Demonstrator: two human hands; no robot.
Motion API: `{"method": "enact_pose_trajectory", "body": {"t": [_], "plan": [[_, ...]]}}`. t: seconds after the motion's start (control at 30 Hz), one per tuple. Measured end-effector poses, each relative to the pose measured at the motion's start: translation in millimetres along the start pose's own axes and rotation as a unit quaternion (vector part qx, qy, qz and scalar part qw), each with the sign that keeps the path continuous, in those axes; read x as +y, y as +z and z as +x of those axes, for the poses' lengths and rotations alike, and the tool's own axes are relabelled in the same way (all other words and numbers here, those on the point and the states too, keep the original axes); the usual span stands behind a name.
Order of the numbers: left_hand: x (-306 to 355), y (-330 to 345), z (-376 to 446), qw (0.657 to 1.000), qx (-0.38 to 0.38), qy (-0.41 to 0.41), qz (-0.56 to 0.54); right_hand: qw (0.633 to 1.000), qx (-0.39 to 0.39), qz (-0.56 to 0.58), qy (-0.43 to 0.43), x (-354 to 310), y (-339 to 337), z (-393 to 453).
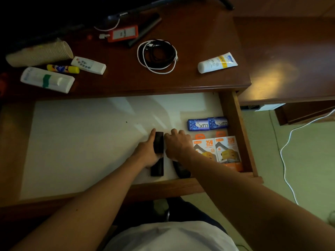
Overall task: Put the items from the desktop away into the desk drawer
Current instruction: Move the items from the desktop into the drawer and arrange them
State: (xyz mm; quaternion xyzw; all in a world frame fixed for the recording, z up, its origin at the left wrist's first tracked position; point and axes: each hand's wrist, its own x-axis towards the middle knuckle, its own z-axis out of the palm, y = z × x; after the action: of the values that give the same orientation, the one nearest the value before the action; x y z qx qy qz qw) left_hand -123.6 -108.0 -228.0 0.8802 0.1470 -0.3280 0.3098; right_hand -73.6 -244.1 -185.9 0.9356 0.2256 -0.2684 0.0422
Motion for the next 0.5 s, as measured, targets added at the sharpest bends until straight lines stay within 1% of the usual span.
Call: {"method": "enact_pose_trajectory", "body": {"t": [0.07, 0.13, 0.27, 0.5], "plan": [[2.5, -5.0, 1.5, 1.000, -0.016, -0.003, -0.009, 1.000, -0.006, -0.027, -0.008, 3.0, -3.6, 1.7], [6.5, -8.2, 1.6, 0.999, -0.030, -0.005, -0.035, 0.998, -0.018, -0.057, 0.005, 6.5, -9.0, 4.1], [11.1, -5.9, 0.4, 0.995, -0.032, -0.004, -0.095, 0.996, -0.034, -0.082, 0.020, 17.4, -13.0, 6.1], [19.9, 1.1, 2.5, 0.996, -0.037, 0.029, -0.076, 0.996, -0.048, -0.074, -0.004, 36.5, -16.8, 8.3]]}}
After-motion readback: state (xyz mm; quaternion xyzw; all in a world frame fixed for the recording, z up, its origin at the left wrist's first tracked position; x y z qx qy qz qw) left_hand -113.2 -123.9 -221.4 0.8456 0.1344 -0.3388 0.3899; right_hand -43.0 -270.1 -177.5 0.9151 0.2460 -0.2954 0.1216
